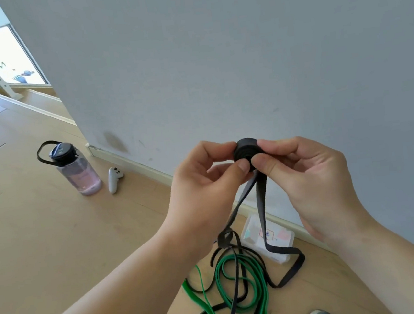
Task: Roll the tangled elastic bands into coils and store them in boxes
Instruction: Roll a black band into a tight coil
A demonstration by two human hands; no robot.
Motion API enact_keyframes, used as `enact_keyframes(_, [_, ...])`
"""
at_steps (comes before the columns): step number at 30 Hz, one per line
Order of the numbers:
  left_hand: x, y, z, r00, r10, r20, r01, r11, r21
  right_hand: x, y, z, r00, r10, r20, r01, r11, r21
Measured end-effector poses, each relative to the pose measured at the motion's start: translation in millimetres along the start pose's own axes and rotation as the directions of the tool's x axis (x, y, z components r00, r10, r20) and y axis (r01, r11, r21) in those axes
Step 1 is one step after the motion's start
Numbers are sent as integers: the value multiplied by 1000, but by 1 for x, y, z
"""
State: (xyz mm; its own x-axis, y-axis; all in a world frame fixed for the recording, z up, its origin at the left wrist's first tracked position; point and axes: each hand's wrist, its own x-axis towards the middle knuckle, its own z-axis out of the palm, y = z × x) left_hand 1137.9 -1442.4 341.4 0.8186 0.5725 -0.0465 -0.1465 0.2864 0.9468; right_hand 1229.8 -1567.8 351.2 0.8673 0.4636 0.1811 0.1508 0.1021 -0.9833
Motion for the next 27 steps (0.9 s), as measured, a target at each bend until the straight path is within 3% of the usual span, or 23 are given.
enact_keyframes(2, [0,1,1,1000,-22,14,21,1000,20,0,-1,0,999,-34,5,35,998,-46])
enact_keyframes(4, [3,0,-2,999,35,26,-40,958,282,2,0,-4,993,-97,60,107,976,-190])
enact_keyframes(7, [8,3,-8,984,161,83,-178,776,606,4,2,-8,959,-191,211,263,879,-397])
enact_keyframes(11, [6,7,-13,950,164,265,-299,722,624,6,3,-12,899,-263,352,426,714,-556])
enact_keyframes(14, [8,8,-15,927,183,326,-363,653,664,4,0,-11,922,-202,331,370,711,-597])
enact_keyframes(16, [10,8,-16,931,182,315,-349,693,631,4,-3,-11,971,-112,210,208,829,-518])
enact_keyframes(19, [11,8,-16,955,168,245,-280,786,552,4,-6,-11,996,13,83,9,966,-259])
enact_keyframes(23, [14,9,-17,984,142,105,-172,905,389,1,-4,-8,996,48,73,-35,984,-173])
enact_keyframes(27, [8,3,-10,998,0,57,0,1000,5,-4,-1,0,999,18,50,-15,998,-61])
